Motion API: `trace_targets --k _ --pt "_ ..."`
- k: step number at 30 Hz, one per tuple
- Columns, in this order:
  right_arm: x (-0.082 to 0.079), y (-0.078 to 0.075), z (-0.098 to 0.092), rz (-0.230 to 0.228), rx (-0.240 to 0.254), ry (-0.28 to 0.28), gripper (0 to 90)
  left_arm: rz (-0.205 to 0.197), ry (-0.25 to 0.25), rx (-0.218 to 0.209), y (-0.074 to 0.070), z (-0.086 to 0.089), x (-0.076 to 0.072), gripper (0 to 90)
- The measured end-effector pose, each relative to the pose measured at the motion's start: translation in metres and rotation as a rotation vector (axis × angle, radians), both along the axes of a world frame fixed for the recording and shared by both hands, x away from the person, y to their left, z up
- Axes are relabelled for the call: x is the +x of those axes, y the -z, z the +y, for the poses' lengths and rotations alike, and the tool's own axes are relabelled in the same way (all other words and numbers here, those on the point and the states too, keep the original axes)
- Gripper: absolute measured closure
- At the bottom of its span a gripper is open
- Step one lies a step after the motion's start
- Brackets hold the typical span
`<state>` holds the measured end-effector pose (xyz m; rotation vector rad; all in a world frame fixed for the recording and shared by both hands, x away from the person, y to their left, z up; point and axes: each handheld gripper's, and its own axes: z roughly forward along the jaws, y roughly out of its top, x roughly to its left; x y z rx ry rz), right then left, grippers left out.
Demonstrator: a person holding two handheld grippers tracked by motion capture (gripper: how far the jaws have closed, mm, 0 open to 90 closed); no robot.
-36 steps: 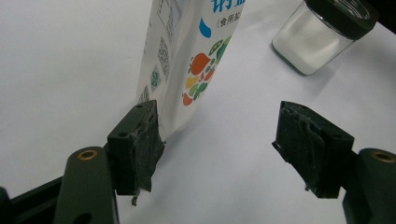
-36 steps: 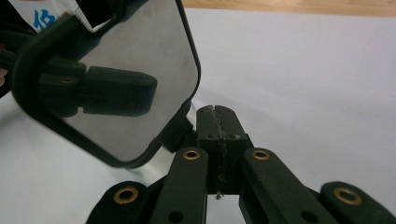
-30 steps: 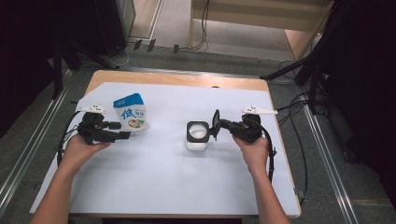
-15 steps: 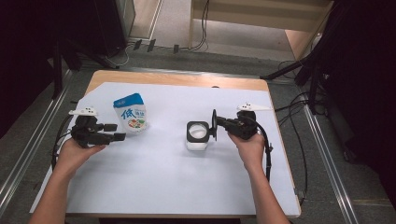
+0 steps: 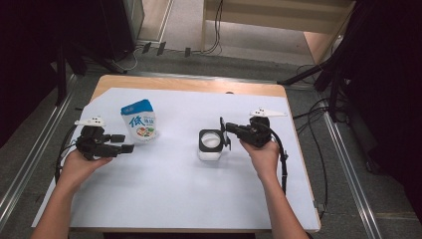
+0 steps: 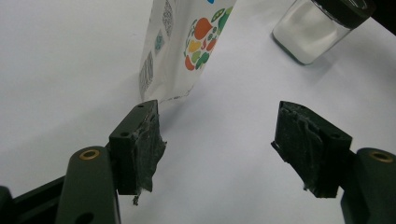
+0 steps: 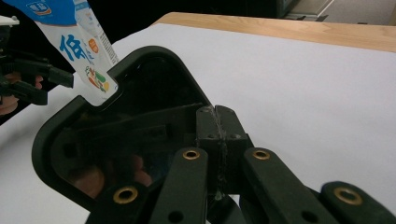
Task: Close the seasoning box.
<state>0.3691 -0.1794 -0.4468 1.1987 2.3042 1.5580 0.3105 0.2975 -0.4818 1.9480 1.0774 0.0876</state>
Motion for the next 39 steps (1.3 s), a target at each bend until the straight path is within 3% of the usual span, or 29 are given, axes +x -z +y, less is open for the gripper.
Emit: trace_targets --k 21,26,33,39 --pt "0.002 0.003 0.012 0.004 -0.031 -0.035 89.7 0.011 -0.004 0.009 0.004 0.001 -0.003 31.5" --pt "0.001 0.002 0.008 -0.027 -0.058 -0.022 80.0 0.009 -0.002 0.016 0.004 -0.001 -0.004 31.6" --pt "0.0 0.003 -0.008 -0.048 -0.055 0.028 64.8 0.01 0.0 0.023 0.006 -0.005 -0.002 31.7" --pt "-0.002 0.008 -0.023 -0.07 -0.08 0.069 59.6 0.019 0.005 0.021 0.007 -0.007 0.002 31.7"
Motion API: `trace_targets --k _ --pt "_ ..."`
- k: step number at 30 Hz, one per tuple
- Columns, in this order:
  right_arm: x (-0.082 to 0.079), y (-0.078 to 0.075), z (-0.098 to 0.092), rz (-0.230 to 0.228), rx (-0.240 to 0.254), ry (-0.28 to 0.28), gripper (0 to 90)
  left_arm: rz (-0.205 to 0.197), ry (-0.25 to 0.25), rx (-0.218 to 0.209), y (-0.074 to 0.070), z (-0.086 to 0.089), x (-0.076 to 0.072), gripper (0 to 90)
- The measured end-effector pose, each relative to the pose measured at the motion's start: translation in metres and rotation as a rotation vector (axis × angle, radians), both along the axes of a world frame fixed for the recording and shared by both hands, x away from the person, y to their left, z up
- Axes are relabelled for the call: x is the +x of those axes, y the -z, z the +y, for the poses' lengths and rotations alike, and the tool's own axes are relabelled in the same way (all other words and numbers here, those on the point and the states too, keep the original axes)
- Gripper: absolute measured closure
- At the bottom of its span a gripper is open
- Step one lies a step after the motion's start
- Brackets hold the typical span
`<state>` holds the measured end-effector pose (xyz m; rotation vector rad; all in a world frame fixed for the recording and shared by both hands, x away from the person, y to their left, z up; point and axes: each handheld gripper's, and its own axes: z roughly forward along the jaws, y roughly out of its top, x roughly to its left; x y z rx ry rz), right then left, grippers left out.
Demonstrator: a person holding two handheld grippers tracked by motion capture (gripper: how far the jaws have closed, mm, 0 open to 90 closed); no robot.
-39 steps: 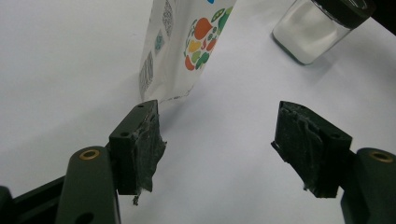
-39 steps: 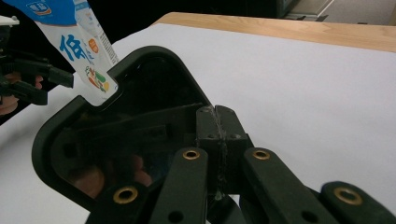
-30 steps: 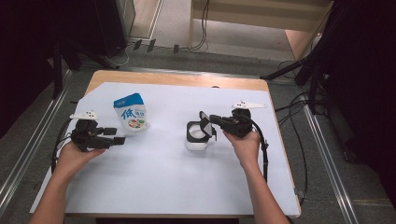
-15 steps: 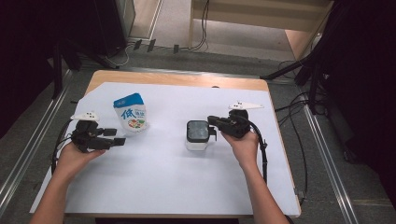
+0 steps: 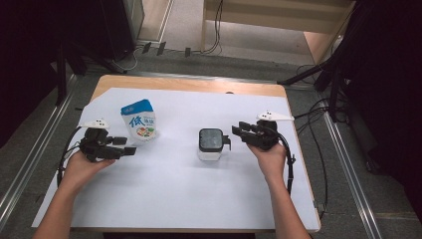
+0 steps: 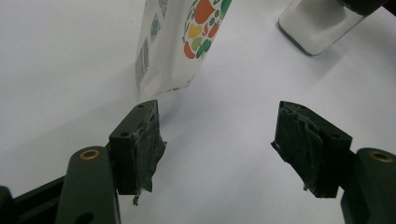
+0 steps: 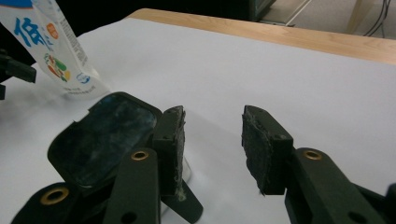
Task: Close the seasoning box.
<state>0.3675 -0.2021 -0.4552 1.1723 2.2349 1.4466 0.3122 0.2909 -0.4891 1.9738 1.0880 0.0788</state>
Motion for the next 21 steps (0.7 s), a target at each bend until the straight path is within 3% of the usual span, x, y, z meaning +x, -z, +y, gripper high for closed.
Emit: trace_targets --k 5,21 --pt "-0.003 0.005 -0.012 -0.021 -0.021 0.036 58.0 0.002 0.006 0.008 0.002 -0.002 0.003 32.0" --pt "-0.011 0.026 -0.039 -0.013 -0.076 0.1 53.6 0.005 0.012 0.012 0.003 -0.005 0.008 31.9"
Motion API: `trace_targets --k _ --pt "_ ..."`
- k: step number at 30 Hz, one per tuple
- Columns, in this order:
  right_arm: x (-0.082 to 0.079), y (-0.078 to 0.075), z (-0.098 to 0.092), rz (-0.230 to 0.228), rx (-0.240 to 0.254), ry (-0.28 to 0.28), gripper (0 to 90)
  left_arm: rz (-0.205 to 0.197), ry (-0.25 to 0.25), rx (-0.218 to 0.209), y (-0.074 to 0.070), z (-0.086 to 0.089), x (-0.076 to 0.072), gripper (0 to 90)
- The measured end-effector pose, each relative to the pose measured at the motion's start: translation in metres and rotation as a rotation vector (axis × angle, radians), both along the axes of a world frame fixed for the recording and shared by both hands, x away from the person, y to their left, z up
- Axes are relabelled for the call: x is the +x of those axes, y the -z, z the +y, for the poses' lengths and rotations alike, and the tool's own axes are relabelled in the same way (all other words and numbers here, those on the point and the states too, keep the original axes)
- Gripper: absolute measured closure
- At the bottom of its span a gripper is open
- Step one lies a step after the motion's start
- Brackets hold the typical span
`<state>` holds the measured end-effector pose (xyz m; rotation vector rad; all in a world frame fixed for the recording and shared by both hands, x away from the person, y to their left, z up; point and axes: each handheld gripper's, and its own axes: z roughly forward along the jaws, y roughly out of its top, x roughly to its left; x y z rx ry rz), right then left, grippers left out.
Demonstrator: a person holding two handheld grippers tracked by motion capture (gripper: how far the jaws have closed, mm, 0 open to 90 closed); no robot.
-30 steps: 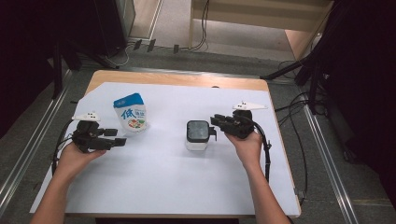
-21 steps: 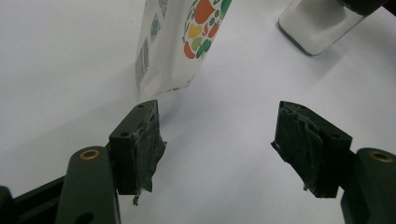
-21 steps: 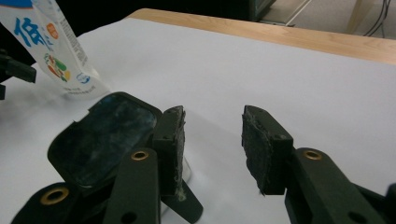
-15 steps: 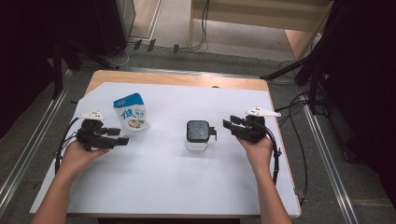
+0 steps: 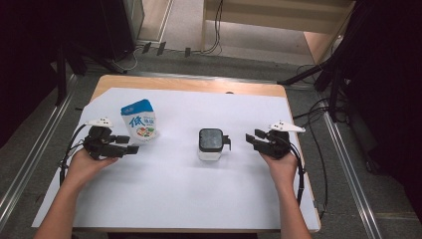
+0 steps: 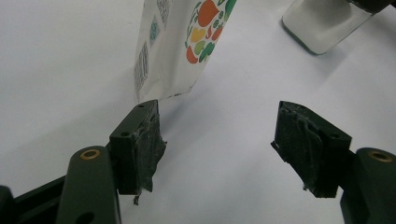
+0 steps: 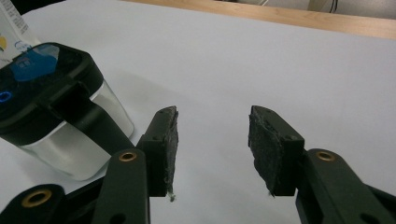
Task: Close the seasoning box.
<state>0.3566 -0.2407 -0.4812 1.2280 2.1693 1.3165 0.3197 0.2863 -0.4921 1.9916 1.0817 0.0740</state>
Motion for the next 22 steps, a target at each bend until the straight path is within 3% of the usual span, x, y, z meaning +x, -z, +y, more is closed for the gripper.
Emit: trace_targets --k 22 --pt "-0.0039 0.0099 -0.0033 0.023 -0.017 0.005 51.3 -0.007 -0.003 -0.009 0.0028 0.0018 0.0039 31.9"
